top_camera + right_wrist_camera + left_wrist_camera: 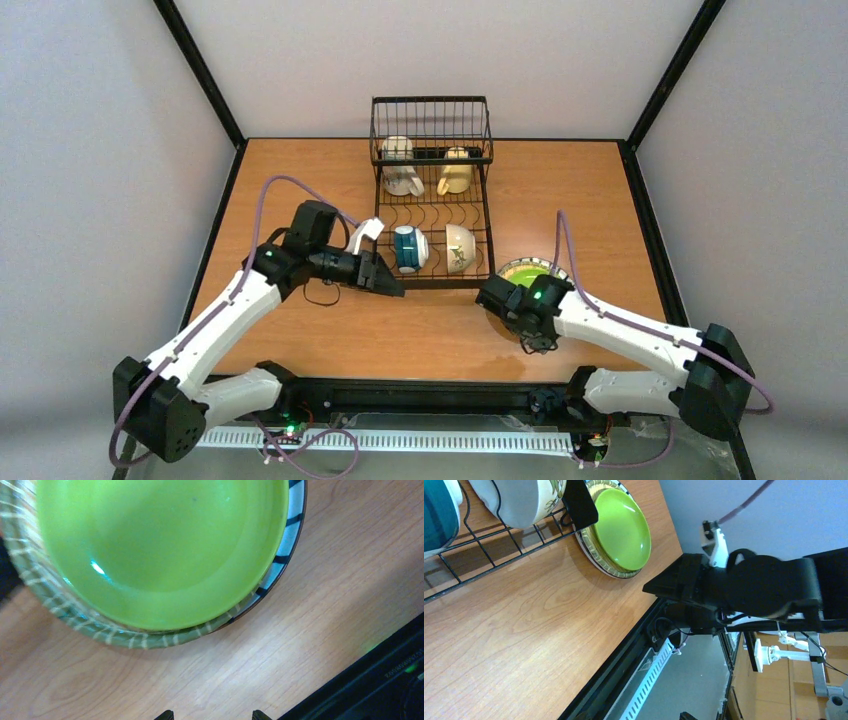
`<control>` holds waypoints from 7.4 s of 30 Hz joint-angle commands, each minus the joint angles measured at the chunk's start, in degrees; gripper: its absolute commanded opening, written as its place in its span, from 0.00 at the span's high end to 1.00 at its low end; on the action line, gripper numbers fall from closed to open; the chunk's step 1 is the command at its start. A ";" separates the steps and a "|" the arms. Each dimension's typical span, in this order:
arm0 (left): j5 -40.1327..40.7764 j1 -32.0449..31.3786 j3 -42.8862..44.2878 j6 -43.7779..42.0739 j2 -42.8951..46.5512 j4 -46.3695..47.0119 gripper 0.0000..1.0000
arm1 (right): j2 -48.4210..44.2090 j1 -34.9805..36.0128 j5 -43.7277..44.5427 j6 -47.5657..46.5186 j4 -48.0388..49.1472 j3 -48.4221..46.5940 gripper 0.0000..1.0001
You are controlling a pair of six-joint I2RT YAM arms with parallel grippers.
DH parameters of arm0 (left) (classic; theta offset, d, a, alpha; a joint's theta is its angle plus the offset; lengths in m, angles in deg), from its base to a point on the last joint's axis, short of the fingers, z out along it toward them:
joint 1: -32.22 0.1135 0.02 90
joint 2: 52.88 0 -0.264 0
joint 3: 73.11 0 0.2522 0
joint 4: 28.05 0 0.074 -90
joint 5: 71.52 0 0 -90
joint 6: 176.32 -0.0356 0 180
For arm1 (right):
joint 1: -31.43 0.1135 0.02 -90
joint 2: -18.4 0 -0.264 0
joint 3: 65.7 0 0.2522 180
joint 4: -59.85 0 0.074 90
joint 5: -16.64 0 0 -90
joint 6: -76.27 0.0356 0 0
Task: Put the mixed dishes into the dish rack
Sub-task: Grab the plate at the center of the board, then place the plate on the dish rack.
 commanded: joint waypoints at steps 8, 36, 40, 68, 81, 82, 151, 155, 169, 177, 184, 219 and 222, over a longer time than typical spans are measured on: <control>-2.60 -0.72 2.49 0.51 -6.75 6.18 0.00 | -7.88 -6.33 7.90 5.25 -7.38 -3.66 0.10; 3.44 -11.28 5.49 5.16 -22.89 18.50 0.00 | -14.01 -40.73 -0.82 -27.67 20.05 10.59 0.08; 5.23 -13.44 9.51 3.28 -26.75 17.28 0.00 | -13.84 -41.86 -1.65 -28.30 22.76 11.64 0.08; 17.14 -21.94 37.06 1.11 -49.79 5.68 0.00 | -14.28 -48.75 -6.27 -34.41 27.94 14.29 0.08; 25.64 -27.13 53.55 -1.51 -62.54 -3.13 0.00 | -15.89 -49.05 -7.02 -34.82 28.23 14.58 0.09; 26.17 -27.18 54.07 -1.40 -63.10 -3.26 0.00 | -15.96 -49.02 -7.11 -34.79 28.24 14.62 0.09; 36.02 -29.19 57.10 2.56 -76.06 -4.55 0.00 | -17.17 -51.60 -20.31 -39.19 41.76 22.73 0.09; 35.94 -29.17 57.13 2.32 -76.15 -4.67 0.00 | -20.28 -51.58 -21.80 -38.51 42.72 24.98 0.15; 36.02 -29.33 57.12 2.43 -76.28 -4.84 0.00 | -26.20 -51.57 -21.53 -38.40 38.66 27.97 0.63; 36.45 -29.91 56.69 2.62 -75.67 -4.91 0.00 | -28.08 -51.61 -21.35 -38.00 36.82 27.66 0.98; 37.30 -29.99 56.70 2.88 -73.20 -5.04 0.00 | -29.28 -51.59 -20.46 -37.75 34.41 25.21 0.98; 36.82 -30.52 66.42 7.63 -53.52 -10.04 0.00 | -27.41 -51.59 -10.19 -43.23 22.70 0.34 0.98; 37.93 -30.52 65.93 8.00 -50.17 -10.35 0.00 | -24.99 -51.52 -9.55 -44.80 23.50 -2.73 0.98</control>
